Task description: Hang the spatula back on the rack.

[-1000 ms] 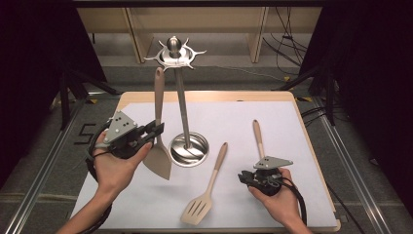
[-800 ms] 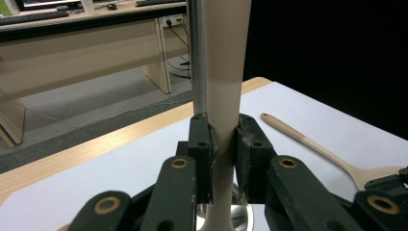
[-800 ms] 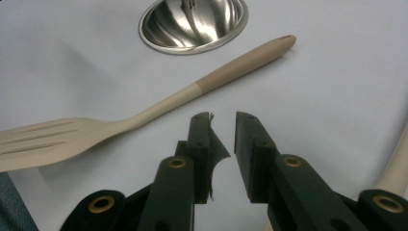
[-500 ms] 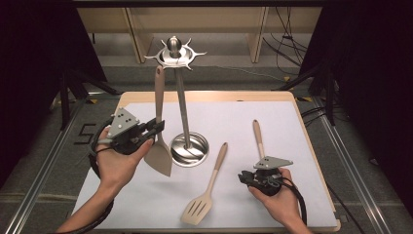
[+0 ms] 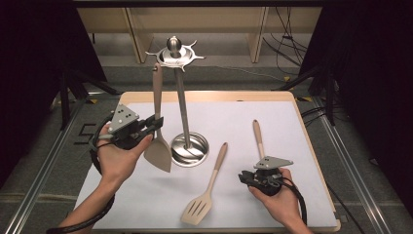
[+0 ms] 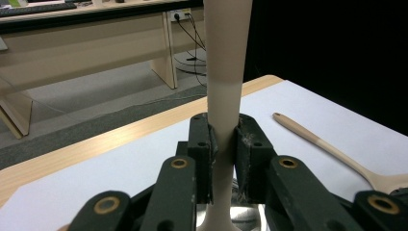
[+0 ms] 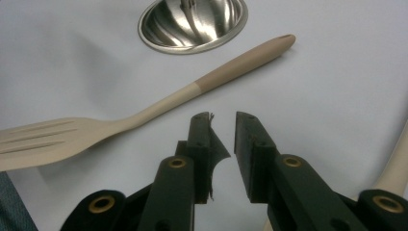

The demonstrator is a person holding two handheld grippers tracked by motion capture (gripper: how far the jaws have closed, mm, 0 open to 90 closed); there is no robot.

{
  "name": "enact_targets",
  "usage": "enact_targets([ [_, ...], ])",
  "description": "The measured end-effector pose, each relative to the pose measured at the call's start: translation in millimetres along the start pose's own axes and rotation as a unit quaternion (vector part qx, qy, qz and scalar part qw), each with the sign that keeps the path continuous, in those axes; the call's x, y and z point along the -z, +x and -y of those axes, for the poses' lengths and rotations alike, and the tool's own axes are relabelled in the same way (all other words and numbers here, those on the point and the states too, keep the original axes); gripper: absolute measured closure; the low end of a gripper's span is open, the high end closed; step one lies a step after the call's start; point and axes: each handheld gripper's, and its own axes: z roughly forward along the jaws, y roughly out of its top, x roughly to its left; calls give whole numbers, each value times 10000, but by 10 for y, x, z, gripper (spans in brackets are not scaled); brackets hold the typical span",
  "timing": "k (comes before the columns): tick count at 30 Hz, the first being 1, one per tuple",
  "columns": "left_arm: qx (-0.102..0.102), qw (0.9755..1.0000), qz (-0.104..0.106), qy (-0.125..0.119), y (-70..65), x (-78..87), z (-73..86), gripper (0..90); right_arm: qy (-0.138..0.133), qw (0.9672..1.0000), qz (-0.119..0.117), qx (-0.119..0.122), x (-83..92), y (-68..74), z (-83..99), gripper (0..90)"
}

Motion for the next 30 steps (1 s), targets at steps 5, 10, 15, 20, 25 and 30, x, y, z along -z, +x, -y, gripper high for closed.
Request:
enact_targets([
  [5, 13, 10000, -21, 3, 21, -30, 6, 778, 73, 10000, 25, 2, 10, 2, -2, 771],
  [10, -21, 10000, -37, 4, 34, -57, 5, 777, 57, 10000, -11, 6, 9, 0, -4, 771],
  [15, -38, 10000, -44, 11, 41, -80, 4, 776, 71, 10000, 2, -59, 9, 10, 0, 772],
  [20, -70, 10000, -40, 14, 49, -93, 4, 775, 67, 10000, 20, -4, 9, 3, -2, 771],
  [25, -93, 9999, -53, 13, 56, -101, 5, 774, 124, 9997, -50, -199, 7, 30, -3, 769],
  [30, -117, 9999, -38, 24, 61, -109, 5, 773, 126, 9998, -92, -130, 1, 22, -5, 765],
])
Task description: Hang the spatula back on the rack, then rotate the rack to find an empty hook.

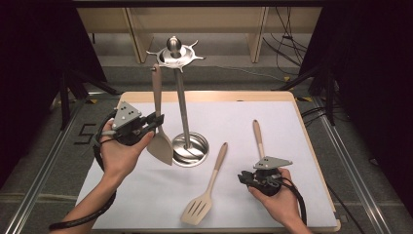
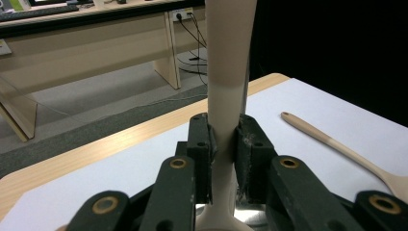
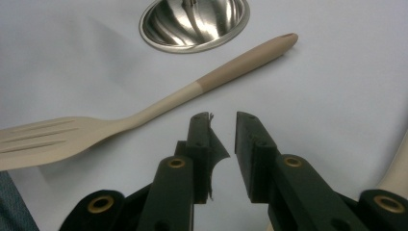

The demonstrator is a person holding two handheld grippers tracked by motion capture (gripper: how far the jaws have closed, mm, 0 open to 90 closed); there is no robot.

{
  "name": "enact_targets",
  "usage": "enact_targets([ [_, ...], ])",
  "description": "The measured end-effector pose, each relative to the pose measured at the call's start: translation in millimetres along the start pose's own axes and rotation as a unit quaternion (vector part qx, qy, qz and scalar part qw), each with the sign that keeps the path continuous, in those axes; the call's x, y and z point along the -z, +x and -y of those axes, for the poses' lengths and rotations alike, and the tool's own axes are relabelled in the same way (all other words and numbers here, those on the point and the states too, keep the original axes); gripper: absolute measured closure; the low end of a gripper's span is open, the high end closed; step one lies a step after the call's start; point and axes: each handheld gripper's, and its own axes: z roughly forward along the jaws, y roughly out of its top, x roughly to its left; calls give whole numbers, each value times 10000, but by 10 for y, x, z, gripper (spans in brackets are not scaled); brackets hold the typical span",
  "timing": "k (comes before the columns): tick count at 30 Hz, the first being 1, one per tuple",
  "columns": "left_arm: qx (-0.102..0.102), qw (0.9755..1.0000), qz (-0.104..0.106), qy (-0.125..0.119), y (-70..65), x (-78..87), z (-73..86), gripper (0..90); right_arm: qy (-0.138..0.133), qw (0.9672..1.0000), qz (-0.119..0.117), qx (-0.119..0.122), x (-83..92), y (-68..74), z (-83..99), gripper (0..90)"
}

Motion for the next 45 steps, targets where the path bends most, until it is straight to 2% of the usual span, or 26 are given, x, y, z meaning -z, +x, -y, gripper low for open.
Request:
enact_targets([
  [1, -63, 10000, -33, -17, 6, 0, -3, 773, 9, 10000, 1, -3, -2, 0, 1, 763],
  [4, -73, 10000, -33, -23, 9, -4, -5, 771, 5, 10000, -3, 8, -6, -1, 1, 759],
  [7, -6, 10000, 9, -17, 6, -2, 0, 766, 32, 10000, 35, -21, -1, 2, 2, 753],
  [8, 20, 10000, 21, -40, 1, 0, 4, 763, 60, 9999, -4, -125, -3, 18, 4, 751],
  [9, 8, 10000, 27, -43, 2, 5, 7, 760, -4, 10000, 29, 24, -11, -2, 5, 749],
  [12, 4, 9999, 45, -97, 3, 29, 13, 739, -10, 10000, 18, 27, -19, -2, 6, 739],
  [15, 30, 9998, 100, -187, -3, 75, 22, 700, -19, 10000, 20, 23, -21, -2, 7, 725],
  [16, -23, 9997, 74, -223, -1, 94, 27, 689, -4, 10000, 23, -10, -19, 2, 6, 719],
  [17, 19, 9997, 115, -215, -9, 115, 35, 686, 1, 9999, 17, -129, -17, 15, 9, 714],
  [20, 27, 9995, 157, -271, -12, 183, 64, 682, -48, 10000, 9, 32, -22, -15, 9, 705],
  [22, 39, 9994, 170, -300, -9, 229, 79, 683, -13, 9999, 0, -113, -15, 2, 10, 702],
  [26, 16, 9992, 205, -339, 7, 323, 71, 725, -1, 10000, 17, -87, -13, -16, 9, 701],
  [27, 40, 9992, 211, -346, 8, 344, 64, 735, -11, 9999, 16, -169, -12, -5, 11, 702],
  [29, 49, 9990, 226, -383, 16, 377, 47, 759, -3, 9998, 4, -186, -13, -7, 14, 702],
  [30, -36, 9989, 204, -422, 30, 388, 35, 768, -2, 9998, 8, -183, -15, -12, 16, 703],
  [31, 40, 9989, 236, -411, 26, 394, 32, 774, -2, 9999, 35, -125, -15, -28, 16, 703],
  [32, 55, 9986, 270, -447, 32, 395, 28, 783, 34, 9998, 32, -201, -11, -19, 18, 705],
  [35, 34, 9984, 243, -506, 49, 394, 18, 815, -78, 9999, 80, -108, -19, -37, 21, 709],
  [36, 104, 9983, 278, -497, 40, 395, 16, 824, -58, 9998, 67, -178, -10, -21, 19, 710],
  [37, 126, 9982, 288, -519, 36, 399, 8, 835, -44, 9999, 78, -90, 4, -32, 13, 712],
  [40, 125, 9980, 317, -541, 34, 409, -35, 874, -57, 9999, 86, -53, 8, -36, 6, 714],
  [42, 129, 9979, 362, -530, 21, 413, -70, 891, -29, 9999, 74, -129, 7, -15, 2, 716],
  [43, 108, 9975, 392, -573, 7, 416, -91, 892, -34, 10000, 87, -26, 5, -25, -2, 717],
  [44, 59, 9974, 397, -602, -7, 422, -113, 893, -25, 10000, 78, -25, 6, -21, -4, 719],
  [45, 97, 9971, 408, -634, -27, 424, -135, 893, -26, 10000, 74, -24, 5, -20, -6, 720],
])
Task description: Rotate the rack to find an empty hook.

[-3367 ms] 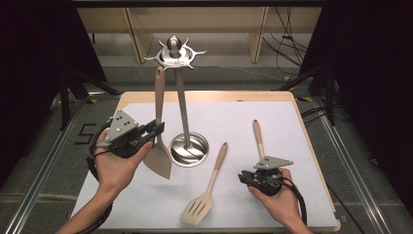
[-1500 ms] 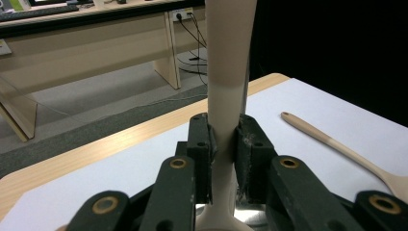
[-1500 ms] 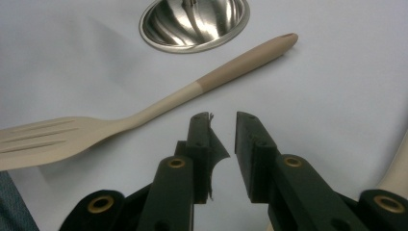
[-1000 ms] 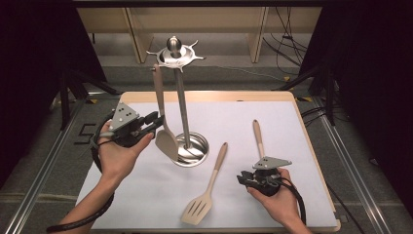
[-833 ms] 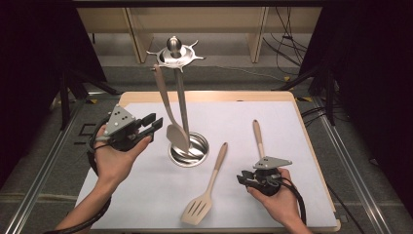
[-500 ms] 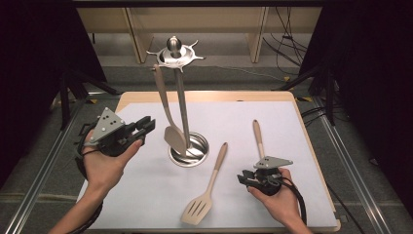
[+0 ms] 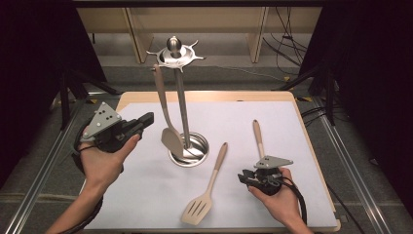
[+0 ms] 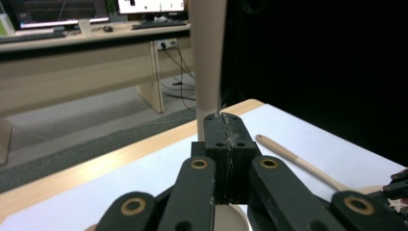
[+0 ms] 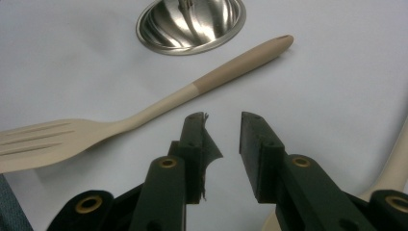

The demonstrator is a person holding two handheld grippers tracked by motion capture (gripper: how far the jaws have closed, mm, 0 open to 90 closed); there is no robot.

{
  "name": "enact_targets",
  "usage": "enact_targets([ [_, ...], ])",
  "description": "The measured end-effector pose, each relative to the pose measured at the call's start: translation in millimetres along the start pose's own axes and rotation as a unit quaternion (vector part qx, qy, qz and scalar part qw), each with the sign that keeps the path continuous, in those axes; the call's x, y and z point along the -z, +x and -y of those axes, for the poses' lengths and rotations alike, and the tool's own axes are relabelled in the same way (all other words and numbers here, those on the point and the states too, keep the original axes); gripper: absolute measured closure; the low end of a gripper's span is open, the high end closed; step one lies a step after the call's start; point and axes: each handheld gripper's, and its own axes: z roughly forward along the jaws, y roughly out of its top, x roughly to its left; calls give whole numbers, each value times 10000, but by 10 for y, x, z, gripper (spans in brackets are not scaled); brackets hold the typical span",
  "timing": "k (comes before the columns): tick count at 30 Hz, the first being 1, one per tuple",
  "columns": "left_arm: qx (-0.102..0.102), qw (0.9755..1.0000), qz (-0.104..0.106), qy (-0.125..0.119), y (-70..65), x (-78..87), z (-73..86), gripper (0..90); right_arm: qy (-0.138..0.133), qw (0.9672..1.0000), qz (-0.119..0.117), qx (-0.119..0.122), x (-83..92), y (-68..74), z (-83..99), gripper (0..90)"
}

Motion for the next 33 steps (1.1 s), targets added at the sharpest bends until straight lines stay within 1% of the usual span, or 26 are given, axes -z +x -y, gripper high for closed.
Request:
enact_targets([
  [1, -23, 10000, 1, -27, -5, -5, -24, 894, 6, 10000, -14, -7, -3, -1, -2, 722],
  [2, -65, 9999, -37, -97, -6, -15, -52, 894, 21, 9999, -55, -87, -6, 5, -2, 724],
  [3, 8, 9999, 3, -100, -20, -26, -75, 894, -6, 10000, -49, -45, -13, 2, -2, 725],
  [4, -68, 9999, -27, -133, -16, -32, -106, 894, -15, 10000, -48, 17, -18, -14, -5, 727],
  [5, -162, 9996, 48, -228, -8, -53, -139, 895, -2, 10000, -59, -5, -20, -12, -6, 728],
  [6, -136, 9995, 60, -261, -16, -57, -168, 895, 30, 9999, -85, -65, -19, -5, -9, 730],
  [7, -142, 9994, 78, -300, -19, -59, -203, 895, -19, 10000, -71, 44, -20, -25, -12, 731],
  [8, -128, 9993, 85, -342, -25, -59, -239, 895, -34, 10000, -69, 20, -23, -27, -10, 732],
  [9, -117, 9992, 82, -379, -33, -59, -278, 895, -23, 10000, -70, -60, -18, -21, -9, 733],
  [10, -132, 9990, 89, -415, -37, -57, -319, 895, -44, 10000, -65, 51, -15, -40, -11, 734],
  [11, -19, 9992, 77, -400, -58, -46, -354, 895, -46, 10000, -75, 39, -14, -40, -10, 735],
  [12, -75, 9989, 41, -466, -57, -42, -398, 895, -48, 10000, -73, 8, -10, -36, -8, 736],
  [13, -91, 9987, 82, -491, -58, -41, -439, 895, -17, 9999, -66, -89, -10, -23, -3, 737],
  [14, -96, 9985, 92, -526, -60, -39, -479, 895, -18, 10000, -57, -58, -14, -26, -4, 737],
  [15, -128, 9984, 33, -549, -55, -31, -519, 895, -60, 10000, -22, 68, -21, -39, -8, 737],
  [16, -102, 9982, 72, -594, -51, -34, -554, 895, -27, 10000, -30, -20, -19, -23, -11, 738],
  [17, -117, 9980, 67, -616, -46, -29, -587, 895, -11, 10000, -42, -82, -14, -6, -16, 739],
  [19, -131, 9976, 50, -675, -44, -19, -645, 895, -24, 10000, 8, 14, -16, -9, -26, 739],
  [20, -145, 9975, 40, -695, -44, -16, -670, 895, -16, 10000, -10, 8, -18, -5, -27, 739],
  [24, -167, 9971, 13, -740, -41, -18, -732, 895, -2, 10000, -26, -9, -20, 7, -21, 741],
  [27, -167, 9970, -3, -757, -42, -30, -753, 895, -24, 10000, -31, 21, -22, -2, -24, 742],
  [33, -193, 9971, -49, -735, -31, -62, -797, 895, 26, 10000, -49, -12, -15, 0, -18, 742],
])
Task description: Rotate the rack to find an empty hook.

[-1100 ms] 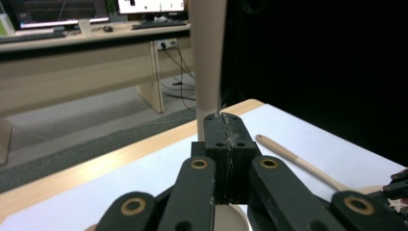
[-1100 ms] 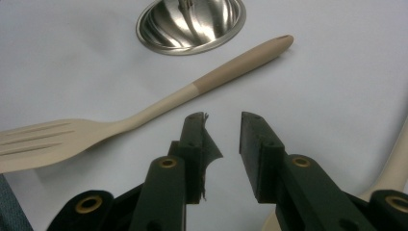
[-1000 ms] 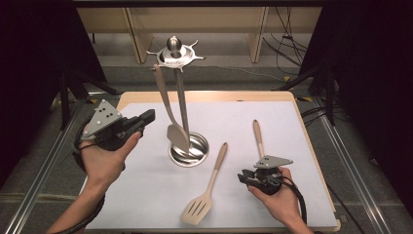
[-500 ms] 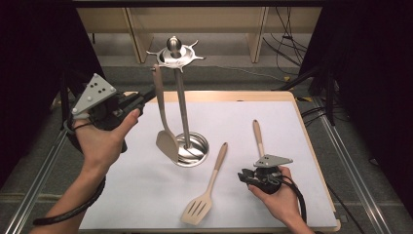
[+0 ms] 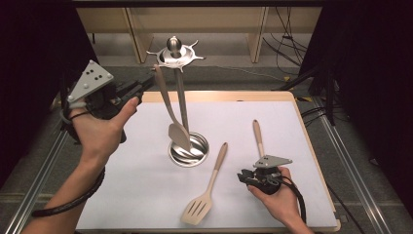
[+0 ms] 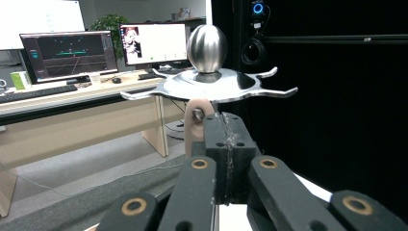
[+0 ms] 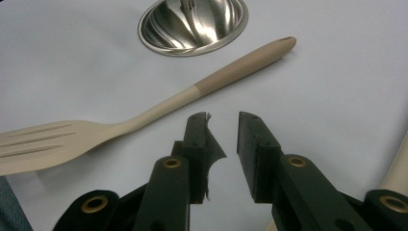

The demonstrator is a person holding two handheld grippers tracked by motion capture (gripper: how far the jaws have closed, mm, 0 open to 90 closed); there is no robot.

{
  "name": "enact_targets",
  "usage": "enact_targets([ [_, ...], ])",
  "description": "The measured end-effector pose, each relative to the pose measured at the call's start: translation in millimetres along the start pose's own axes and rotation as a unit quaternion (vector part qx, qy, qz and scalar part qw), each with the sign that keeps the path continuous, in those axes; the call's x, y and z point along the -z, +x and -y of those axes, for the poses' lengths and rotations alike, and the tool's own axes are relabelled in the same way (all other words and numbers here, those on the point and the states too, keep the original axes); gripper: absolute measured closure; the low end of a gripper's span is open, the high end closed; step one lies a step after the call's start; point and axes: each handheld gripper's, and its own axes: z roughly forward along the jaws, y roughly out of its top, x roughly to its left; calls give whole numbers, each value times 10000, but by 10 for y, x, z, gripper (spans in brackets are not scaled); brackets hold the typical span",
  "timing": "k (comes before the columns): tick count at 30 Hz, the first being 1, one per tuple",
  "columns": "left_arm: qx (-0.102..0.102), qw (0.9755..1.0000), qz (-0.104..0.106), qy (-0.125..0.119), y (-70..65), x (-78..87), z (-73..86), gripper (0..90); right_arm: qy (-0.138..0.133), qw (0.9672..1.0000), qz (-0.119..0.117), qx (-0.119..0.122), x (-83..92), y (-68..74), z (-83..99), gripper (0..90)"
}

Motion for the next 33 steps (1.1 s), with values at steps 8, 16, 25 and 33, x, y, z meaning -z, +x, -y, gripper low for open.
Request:
enact_targets([
  [8, -20, 10000, -35, 50, 39, -68, -41, 895, -19, 10000, -5, -24, -16, 17, -3, 743],
  [16, -70, 9999, -62, 54, 46, -74, -52, 895, -3, 10000, -1, -13, -10, 9, -2, 745],
  [25, -77, 9998, -166, 70, 98, -78, -50, 895, 27, 9999, -15, -101, -7, 19, 1, 746],
  [33, -105, 9999, -88, -23, 77, -26, 4, 872, -11, 10000, 25, -32, -3, -6, -1, 738],
])
